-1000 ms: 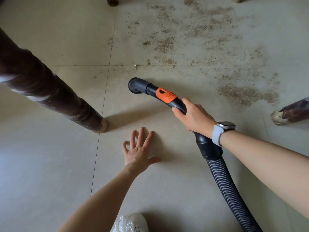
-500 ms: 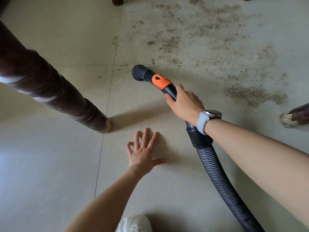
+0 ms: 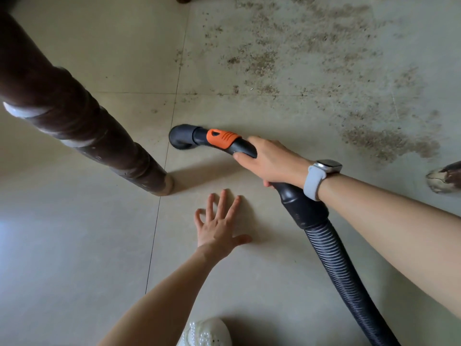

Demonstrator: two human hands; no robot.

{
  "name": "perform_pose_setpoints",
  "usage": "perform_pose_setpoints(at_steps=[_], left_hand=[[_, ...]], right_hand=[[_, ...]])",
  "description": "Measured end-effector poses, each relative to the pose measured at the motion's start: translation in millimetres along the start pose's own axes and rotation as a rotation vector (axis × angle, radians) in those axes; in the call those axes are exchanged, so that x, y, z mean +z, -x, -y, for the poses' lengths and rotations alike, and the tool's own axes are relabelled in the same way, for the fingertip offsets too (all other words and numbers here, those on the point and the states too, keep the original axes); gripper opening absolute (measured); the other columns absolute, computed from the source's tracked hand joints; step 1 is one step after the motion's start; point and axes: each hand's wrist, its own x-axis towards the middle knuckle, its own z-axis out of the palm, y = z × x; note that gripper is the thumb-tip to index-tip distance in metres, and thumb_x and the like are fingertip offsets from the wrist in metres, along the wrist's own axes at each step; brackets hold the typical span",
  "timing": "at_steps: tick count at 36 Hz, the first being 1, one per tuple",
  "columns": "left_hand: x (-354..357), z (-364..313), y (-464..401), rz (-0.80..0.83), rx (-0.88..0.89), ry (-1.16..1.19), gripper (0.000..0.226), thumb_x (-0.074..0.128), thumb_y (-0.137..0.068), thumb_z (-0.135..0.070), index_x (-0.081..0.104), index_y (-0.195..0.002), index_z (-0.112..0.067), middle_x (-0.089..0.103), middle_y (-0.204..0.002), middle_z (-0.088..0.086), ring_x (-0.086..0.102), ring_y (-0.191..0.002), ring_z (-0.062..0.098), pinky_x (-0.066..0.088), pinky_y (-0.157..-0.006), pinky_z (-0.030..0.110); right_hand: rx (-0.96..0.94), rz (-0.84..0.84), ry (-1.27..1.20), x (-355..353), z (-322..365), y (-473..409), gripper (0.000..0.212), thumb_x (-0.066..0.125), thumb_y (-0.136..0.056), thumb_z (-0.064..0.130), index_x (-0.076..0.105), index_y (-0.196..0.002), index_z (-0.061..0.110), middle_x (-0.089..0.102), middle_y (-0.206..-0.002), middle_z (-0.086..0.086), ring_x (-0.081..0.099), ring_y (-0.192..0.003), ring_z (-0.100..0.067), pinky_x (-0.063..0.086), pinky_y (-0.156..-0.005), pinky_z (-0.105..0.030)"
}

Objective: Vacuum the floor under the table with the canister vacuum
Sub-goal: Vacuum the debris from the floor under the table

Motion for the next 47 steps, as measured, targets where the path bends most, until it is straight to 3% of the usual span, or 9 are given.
perform_pose_setpoints(at_steps=[4,11,16,20,27,31,39,44,47], left_hand=[[0.9,1.3,0.3,-0.002,0.001,0.002,0.102,0.054,-0.078,-0.071,-0.015,-0.147,-0.041,-0.027,-0.155,-0.005,-0.023,-0.143,0.029,0.005,-0.113,0.056],[-2.2,0.0,1.3,0.005,-0.002,0.004,0.101,0.054,-0.078,-0.070,-0.013,-0.148,-0.040,-0.025,-0.156,-0.004,-0.022,-0.143,0.029,0.003,-0.113,0.056],[-3.8,3.3,1.4,-0.005,0.010,0.009,0.099,0.056,-0.077,-0.069,-0.009,-0.148,-0.041,-0.023,-0.157,-0.006,-0.019,-0.143,0.028,0.004,-0.113,0.053],[-4.2,4.9,1.5,-0.005,0.008,-0.007,0.100,0.057,-0.077,-0.069,-0.008,-0.148,-0.042,-0.022,-0.157,-0.007,-0.018,-0.144,0.027,0.007,-0.114,0.051],[-16.8,-8.5,0.4,0.003,-0.051,-0.052,0.099,0.061,-0.072,-0.070,0.008,-0.148,-0.038,-0.012,-0.157,-0.004,-0.005,-0.143,0.026,0.020,-0.109,0.045],[-27.6,-19.8,-3.9,0.021,-0.088,-0.027,0.083,0.065,-0.079,-0.056,0.022,-0.145,-0.029,0.000,-0.155,-0.002,0.003,-0.142,0.026,0.027,-0.106,0.045],[-39.2,-63.5,-11.6,0.084,-0.020,-0.006,0.080,0.051,-0.091,-0.050,0.007,-0.152,-0.021,-0.003,-0.160,0.001,0.000,-0.146,0.027,0.017,-0.114,0.048],[-36.4,-100.7,-16.1,0.107,0.094,-0.059,0.077,0.047,-0.093,-0.049,0.004,-0.152,-0.024,-0.002,-0.160,0.001,0.000,-0.146,0.027,0.016,-0.115,0.048],[-30.4,-122.9,-15.4,0.133,0.168,-0.097,0.077,0.048,-0.094,-0.048,0.004,-0.152,-0.024,-0.003,-0.160,0.002,0.000,-0.146,0.028,0.017,-0.115,0.048]], right_hand=[[0.016,0.024,0.057,2.0,-6.0,14.4,0.027,0.046,-0.093,0.046,0.044,-0.089,0.019,0.059,-0.068,-0.002,0.059,-0.042,-0.022,0.042,-0.044,-0.024],[-0.005,-0.184,0.260,2.0,14.6,-5.0,0.035,0.045,-0.096,0.043,0.045,-0.112,0.013,0.050,-0.084,-0.006,0.047,-0.070,-0.029,0.034,-0.059,-0.033],[-0.014,-0.049,0.192,-0.7,14.1,3.6,0.035,0.046,-0.095,0.045,0.045,-0.114,0.016,0.058,-0.089,-0.007,0.049,-0.055,-0.020,0.035,-0.055,-0.030],[0.025,-0.034,0.248,3.1,0.9,32.3,0.038,0.046,-0.095,0.046,0.044,-0.117,0.015,0.057,-0.092,-0.011,0.052,-0.077,-0.033,0.037,-0.063,-0.034],[0.178,-0.149,0.214,-14.2,-32.5,67.7,0.034,0.044,-0.096,0.044,0.041,-0.106,0.012,0.053,-0.080,-0.007,0.048,-0.070,-0.033,0.037,-0.060,-0.036],[0.262,-0.194,0.178,-24.3,-48.5,89.6,0.033,0.044,-0.096,0.044,0.039,-0.105,0.012,0.049,-0.074,-0.004,0.047,-0.067,-0.032,0.037,-0.058,-0.036],[0.403,-0.147,0.036,-28.8,-76.6,143.6,0.029,0.044,-0.095,0.045,0.038,-0.100,0.017,0.053,-0.069,-0.002,0.054,-0.055,-0.024,0.050,-0.059,-0.036],[0.480,-0.181,0.039,-32.4,-92.8,181.6,0.027,0.044,-0.096,0.044,0.038,-0.103,0.019,0.051,-0.070,0.002,0.050,-0.053,-0.016,0.037,-0.047,-0.029],[0.555,-0.238,0.038,-35.4,-105.6,204.3,0.027,0.044,-0.096,0.044,0.037,-0.100,0.019,0.053,-0.073,0.000,0.052,-0.059,-0.023,0.038,-0.050,-0.031]])
